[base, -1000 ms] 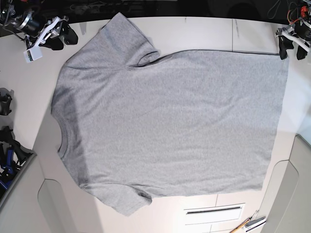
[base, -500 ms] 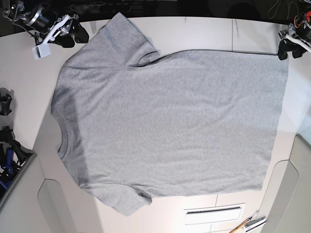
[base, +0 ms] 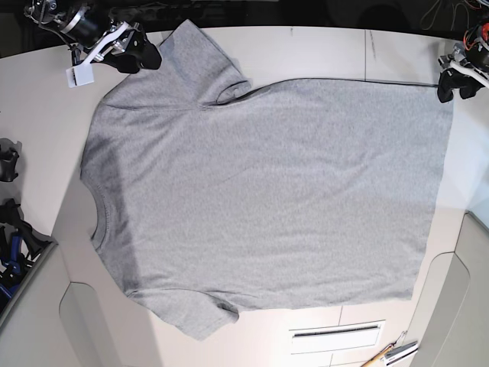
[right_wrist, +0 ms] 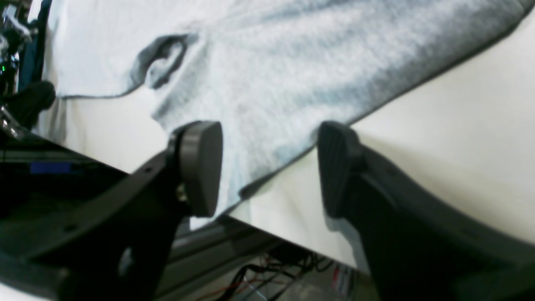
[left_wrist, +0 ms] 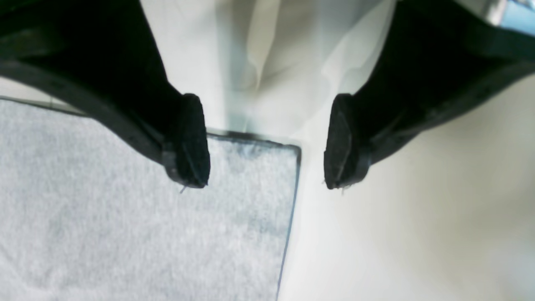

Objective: Fold the T-shirt properly
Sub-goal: 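Grasp the grey T-shirt's shoulder edge with both grippers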

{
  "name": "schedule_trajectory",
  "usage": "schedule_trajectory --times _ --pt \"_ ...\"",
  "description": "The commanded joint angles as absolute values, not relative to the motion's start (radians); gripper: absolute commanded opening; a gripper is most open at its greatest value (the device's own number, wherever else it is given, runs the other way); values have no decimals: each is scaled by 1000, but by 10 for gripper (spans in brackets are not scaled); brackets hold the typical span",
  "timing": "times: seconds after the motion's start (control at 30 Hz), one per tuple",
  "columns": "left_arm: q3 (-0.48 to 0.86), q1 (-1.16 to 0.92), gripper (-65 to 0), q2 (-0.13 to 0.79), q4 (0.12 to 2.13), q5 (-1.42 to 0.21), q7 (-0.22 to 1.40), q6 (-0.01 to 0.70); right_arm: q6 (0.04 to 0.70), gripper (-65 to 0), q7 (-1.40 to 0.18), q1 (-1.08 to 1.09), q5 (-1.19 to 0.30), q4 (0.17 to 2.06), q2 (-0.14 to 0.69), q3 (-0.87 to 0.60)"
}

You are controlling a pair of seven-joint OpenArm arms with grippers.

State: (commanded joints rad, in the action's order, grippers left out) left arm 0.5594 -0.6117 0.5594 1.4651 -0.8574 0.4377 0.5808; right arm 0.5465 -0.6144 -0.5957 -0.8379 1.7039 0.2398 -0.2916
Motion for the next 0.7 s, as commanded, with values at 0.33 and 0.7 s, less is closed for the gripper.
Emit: schedule_trajectory --times 0.33,0.7 --pt "556 -596 -193 559 1465 -856 444 581 546 -288 -614 -571 -838 1704 213 -271" --pt "556 -596 -195 559 1465 -857 477 581 546 -290 -614 -571 -826 1704 213 -221"
